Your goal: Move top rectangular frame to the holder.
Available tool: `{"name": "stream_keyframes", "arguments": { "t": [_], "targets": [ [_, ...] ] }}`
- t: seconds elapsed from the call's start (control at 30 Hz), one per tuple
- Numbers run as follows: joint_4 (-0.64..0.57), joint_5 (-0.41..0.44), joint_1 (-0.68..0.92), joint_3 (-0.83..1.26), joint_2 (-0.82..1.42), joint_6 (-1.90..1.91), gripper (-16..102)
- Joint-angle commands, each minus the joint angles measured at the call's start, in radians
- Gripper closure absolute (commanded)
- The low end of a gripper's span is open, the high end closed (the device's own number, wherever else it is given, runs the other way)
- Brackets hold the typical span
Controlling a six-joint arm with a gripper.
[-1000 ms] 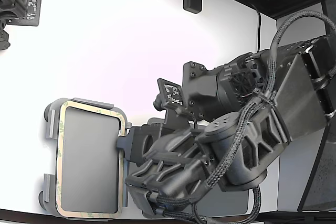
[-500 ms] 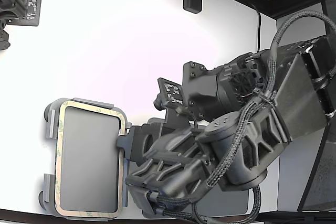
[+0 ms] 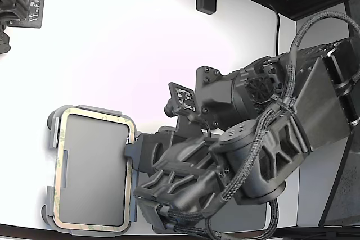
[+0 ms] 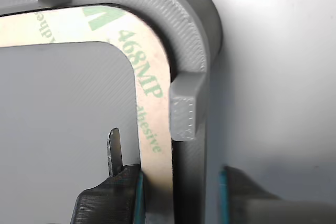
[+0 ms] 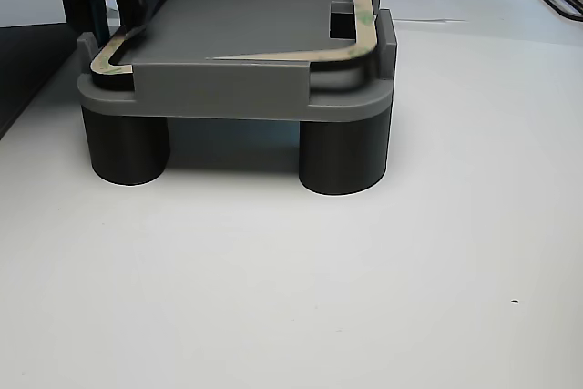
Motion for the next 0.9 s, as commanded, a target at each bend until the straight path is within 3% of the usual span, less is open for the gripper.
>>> {"name": "stream_keyframes", "arguments": {
  "t": [0.0, 0.2, 0.33, 0.53, 0.7, 0.87],
  "targets": [
    [0.002, 0.003, -0.012, -0.043, 0.020, -0.005, -14],
    [0.060, 0.071, 0.002, -0.190, -0.003, -0.046, -14],
    [0.021, 0.187, 0.029, -0.183, 0.077, -0.132, -14],
    [-0.092, 0.207, 0.049, 0.006, 0.368, -0.529, -14],
    [-0.351, 0.256, 0.017, 0.348, 0.692, -1.066, -14],
    [-0.451, 0.087, -0.184, 0.511, 0.890, -1.517, -14]
  ]
}}
